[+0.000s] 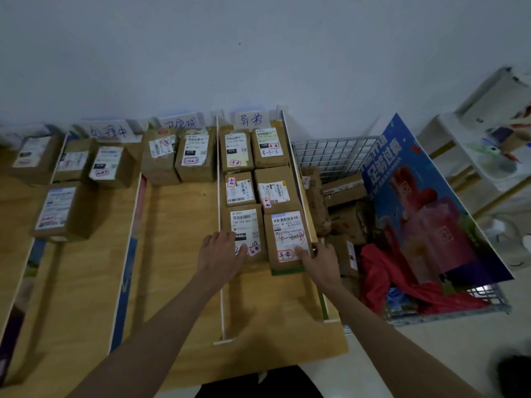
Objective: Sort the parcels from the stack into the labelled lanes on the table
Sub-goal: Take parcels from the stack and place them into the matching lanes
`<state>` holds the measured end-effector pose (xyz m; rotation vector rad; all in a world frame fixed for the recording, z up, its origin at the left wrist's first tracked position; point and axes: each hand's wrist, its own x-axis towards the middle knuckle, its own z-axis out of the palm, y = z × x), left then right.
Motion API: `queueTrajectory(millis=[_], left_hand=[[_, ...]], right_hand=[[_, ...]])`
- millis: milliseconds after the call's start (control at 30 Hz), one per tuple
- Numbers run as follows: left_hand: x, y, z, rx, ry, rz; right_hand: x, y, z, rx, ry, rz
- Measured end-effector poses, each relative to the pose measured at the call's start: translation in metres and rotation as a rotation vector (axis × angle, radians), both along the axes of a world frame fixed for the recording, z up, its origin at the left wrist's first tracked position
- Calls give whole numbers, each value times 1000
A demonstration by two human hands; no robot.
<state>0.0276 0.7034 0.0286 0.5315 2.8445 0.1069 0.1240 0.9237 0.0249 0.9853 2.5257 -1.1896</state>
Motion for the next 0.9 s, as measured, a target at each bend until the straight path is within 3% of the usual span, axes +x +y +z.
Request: queueTrajectory(millis=[400,733,900], left_hand=[[8,3,-5,-37,-44,34],[13,-5,-1,-48,-35,44],[12,-3,15,-65,-12,56]], right_hand=[[-31,18,-34,-14,-169,73],[-38,8,-36,4,-185,88],[-40,11,-22,35,-182,202]])
